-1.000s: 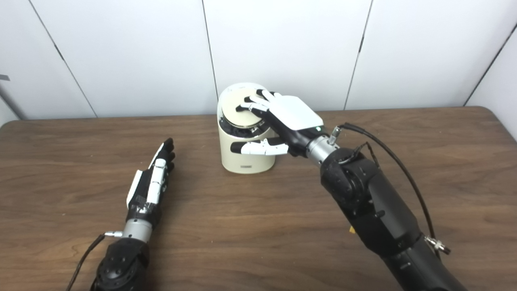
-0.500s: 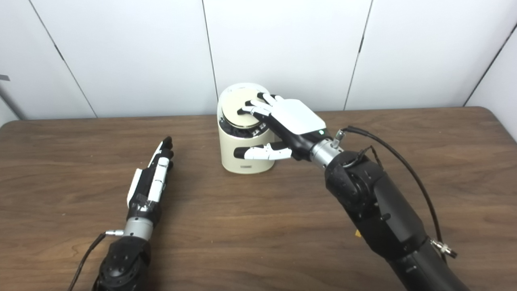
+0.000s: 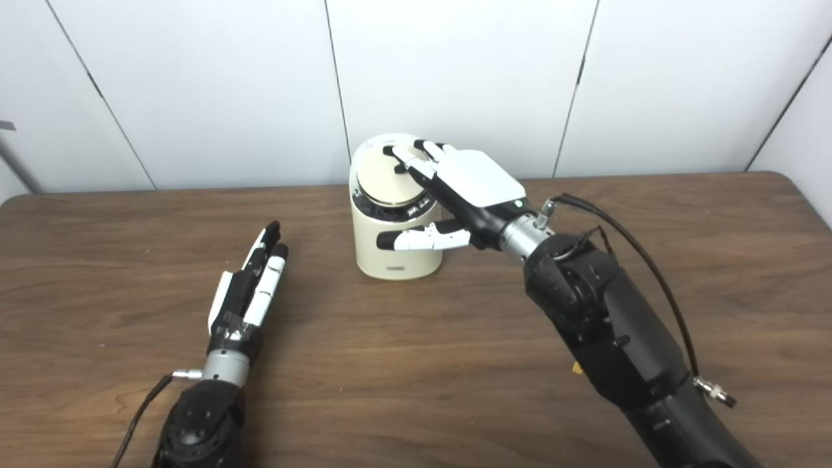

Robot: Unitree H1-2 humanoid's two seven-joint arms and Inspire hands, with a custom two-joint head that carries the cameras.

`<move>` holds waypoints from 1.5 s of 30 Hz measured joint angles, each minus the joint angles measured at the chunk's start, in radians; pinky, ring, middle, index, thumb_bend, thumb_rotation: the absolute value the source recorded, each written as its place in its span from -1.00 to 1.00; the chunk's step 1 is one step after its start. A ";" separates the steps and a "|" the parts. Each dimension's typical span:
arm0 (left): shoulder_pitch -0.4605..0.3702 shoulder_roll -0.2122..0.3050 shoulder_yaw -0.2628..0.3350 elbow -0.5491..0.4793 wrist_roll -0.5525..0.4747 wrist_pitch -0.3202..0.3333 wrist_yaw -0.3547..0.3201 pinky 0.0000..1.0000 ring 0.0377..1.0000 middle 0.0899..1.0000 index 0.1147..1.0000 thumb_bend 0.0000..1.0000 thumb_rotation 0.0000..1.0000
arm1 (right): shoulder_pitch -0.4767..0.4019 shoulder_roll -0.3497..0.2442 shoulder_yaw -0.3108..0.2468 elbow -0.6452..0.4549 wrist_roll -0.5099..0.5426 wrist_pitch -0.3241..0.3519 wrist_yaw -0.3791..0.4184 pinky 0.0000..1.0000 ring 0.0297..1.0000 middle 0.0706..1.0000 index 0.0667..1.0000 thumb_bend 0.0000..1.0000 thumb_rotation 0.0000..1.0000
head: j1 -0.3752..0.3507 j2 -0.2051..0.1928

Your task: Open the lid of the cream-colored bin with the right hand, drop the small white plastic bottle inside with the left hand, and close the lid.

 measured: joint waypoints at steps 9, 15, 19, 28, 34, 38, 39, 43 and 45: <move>-0.001 -0.004 0.001 0.000 0.000 0.003 0.000 1.00 1.00 1.00 1.00 0.21 0.66 | 0.002 0.000 0.001 -0.011 0.002 0.009 0.010 1.00 1.00 0.67 0.91 0.25 0.96 | 0.005 0.005; -0.005 -0.004 0.001 0.000 0.001 0.011 0.000 1.00 1.00 1.00 1.00 0.17 0.64 | 0.010 0.000 0.002 -0.031 0.006 0.011 0.019 1.00 1.00 0.64 0.91 0.24 0.91 | 0.008 0.006; -0.008 -0.004 0.000 0.000 0.001 0.019 0.000 1.00 1.00 1.00 1.00 0.17 0.63 | 0.022 0.000 0.004 -0.064 0.005 0.022 0.036 1.00 1.00 0.66 0.95 0.23 0.84 | 0.009 0.005; -0.009 -0.003 -0.001 0.000 0.013 0.022 0.002 1.00 1.00 1.00 1.00 0.22 0.62 | 0.038 0.000 0.010 -0.111 -0.003 0.040 0.079 1.00 1.00 0.67 1.00 0.21 0.83 | 0.014 0.006; -0.009 -0.003 -0.002 0.000 0.015 0.022 0.002 1.00 1.00 1.00 1.00 0.22 0.63 | 0.045 0.000 0.010 -0.115 -0.001 0.039 0.081 1.00 1.00 0.68 1.00 0.20 0.85 | 0.014 0.006; -0.010 -0.003 -0.003 0.000 0.016 0.022 0.002 1.00 1.00 1.00 1.00 0.22 0.63 | 0.045 -0.001 0.011 -0.111 -0.007 0.030 0.079 1.00 1.00 0.69 1.00 0.22 0.86 | 0.012 0.008; -0.010 -0.003 -0.003 0.000 0.016 0.022 0.002 1.00 1.00 1.00 1.00 0.23 0.64 | 0.045 -0.001 0.011 -0.108 -0.010 0.029 0.076 1.00 1.00 0.69 1.00 0.22 0.88 | 0.012 0.008; -0.010 -0.003 -0.004 0.001 0.023 0.022 0.003 1.00 1.00 1.00 1.00 0.23 0.67 | 0.045 -0.001 0.012 -0.094 -0.019 0.018 0.072 1.00 1.00 0.72 0.98 0.27 0.92 | 0.012 0.011; -0.011 -0.003 -0.004 0.003 0.028 0.022 0.003 1.00 1.00 1.00 1.00 0.22 0.67 | 0.044 -0.001 0.012 -0.086 -0.019 0.008 0.069 1.00 1.00 0.73 0.96 0.29 0.94 | 0.014 0.011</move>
